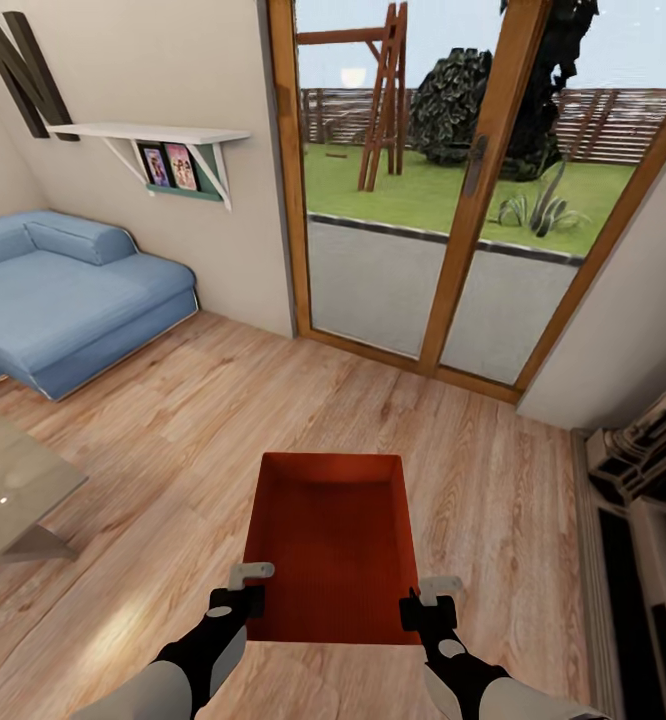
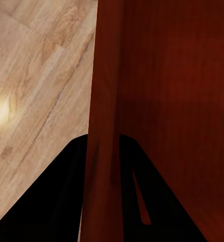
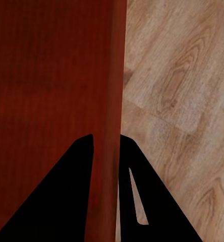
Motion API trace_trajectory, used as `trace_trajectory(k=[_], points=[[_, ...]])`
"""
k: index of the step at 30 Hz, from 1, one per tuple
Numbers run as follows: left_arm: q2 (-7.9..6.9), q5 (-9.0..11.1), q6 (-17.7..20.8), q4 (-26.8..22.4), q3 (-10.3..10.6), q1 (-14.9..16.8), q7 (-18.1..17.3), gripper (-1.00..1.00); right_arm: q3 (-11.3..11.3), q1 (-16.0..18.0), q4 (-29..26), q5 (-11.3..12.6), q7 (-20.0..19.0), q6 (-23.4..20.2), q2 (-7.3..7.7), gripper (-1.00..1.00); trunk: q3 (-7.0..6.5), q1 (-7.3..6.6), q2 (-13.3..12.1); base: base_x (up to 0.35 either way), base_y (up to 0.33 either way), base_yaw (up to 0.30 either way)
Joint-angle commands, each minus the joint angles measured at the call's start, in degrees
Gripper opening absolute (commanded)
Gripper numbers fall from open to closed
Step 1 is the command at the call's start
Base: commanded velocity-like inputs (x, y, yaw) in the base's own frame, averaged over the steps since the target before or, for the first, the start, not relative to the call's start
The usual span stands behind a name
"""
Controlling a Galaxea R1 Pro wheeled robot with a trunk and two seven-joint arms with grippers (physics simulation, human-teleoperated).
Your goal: Move the two storage containers from the living room to the garage. In the garage, place one container on the floor and stack the other container on top of it (either order is fine).
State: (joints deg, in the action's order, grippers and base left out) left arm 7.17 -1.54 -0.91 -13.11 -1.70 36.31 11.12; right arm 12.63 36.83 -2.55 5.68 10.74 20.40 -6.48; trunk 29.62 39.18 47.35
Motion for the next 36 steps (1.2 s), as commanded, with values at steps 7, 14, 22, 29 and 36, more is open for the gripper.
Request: trace_trajectory(k=[7,14,22,29,36], points=[[-0.14,-0.2,-0.1,0.2,-0.5,0.0,1.3,-1.0,-2.2,0.1,-0.2,0.2,0.2,0.3,-0.02,-1.0,-0.6,0.01,0.0,0.0,0.0,0.0],[-0.14,-0.2,-0.1,0.3,-0.5,0.0,1.3,-1.0,-2.2,0.1,-0.2,0.2,0.2,0.3,-0.02,-1.0,-1.25,0.01,0.0,0.0,0.0,0.0],[-0.14,-0.2,-0.1,0.4,-0.5,0.0,1.3,-1.0,-2.2,0.1,-0.2,0.2,0.2,0.3,-0.02,-1.0,-1.99,0.01,0.0,0.0,0.0,0.0],[-0.14,-0.2,-0.1,0.4,-0.5,0.0,1.3,-1.0,-2.2,0.1,-0.2,0.2,0.2,0.3,-0.04,-1.0,-2.64,0.01,0.0,0.0,0.0,0.0],[-0.14,-0.2,-0.1,0.4,-0.5,0.0,1.3,-1.0,-2.2,0.1,-0.2,0.1,0.2,0.3,-0.02,-1.0,-3.29,0.01,0.0,0.0,0.0,0.0]])
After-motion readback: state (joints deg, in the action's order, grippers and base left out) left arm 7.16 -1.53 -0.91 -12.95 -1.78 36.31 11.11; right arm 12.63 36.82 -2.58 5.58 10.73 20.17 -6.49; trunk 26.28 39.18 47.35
